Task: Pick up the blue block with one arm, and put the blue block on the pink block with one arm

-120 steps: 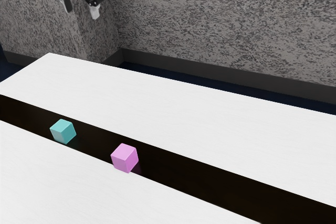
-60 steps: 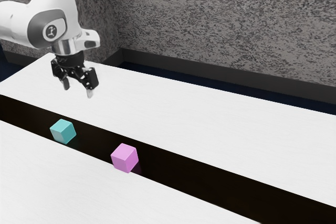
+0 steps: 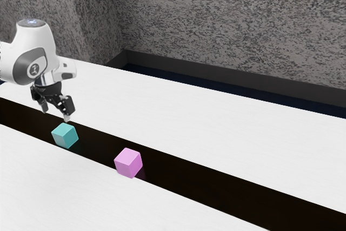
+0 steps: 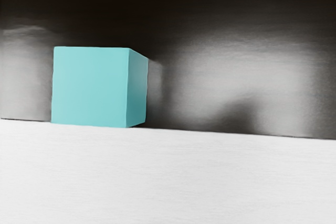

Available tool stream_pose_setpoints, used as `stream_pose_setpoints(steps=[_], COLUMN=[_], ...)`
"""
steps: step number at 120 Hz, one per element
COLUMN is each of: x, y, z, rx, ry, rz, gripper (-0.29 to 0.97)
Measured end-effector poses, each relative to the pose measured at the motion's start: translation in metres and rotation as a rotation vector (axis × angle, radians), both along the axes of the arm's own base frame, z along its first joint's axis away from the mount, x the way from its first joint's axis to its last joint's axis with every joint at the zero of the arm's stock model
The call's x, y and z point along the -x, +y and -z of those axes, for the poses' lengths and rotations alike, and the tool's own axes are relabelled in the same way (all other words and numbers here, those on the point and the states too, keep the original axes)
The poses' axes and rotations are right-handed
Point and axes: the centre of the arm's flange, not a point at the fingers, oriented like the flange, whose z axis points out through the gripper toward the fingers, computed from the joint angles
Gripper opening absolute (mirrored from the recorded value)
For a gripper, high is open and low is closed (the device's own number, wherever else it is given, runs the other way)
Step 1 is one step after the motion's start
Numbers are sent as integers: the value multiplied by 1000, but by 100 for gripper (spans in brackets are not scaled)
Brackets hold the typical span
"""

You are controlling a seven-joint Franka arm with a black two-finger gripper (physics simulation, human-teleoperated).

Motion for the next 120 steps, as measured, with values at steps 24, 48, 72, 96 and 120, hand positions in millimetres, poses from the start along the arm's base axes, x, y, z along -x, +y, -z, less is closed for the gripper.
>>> stream_pose_setpoints(steps=[24, 48, 72, 96, 120], x=[-8, -12, -16, -27, -30], y=[18, 35, 73, 78, 77], z=[26, 45, 56, 63, 84], rx=[-15, -19, -37, 3, 36], ry=[1, 9, 20, 16, 35], rz=[54, 79, 54, 43, 48], gripper=[68, 68, 68, 68, 68])
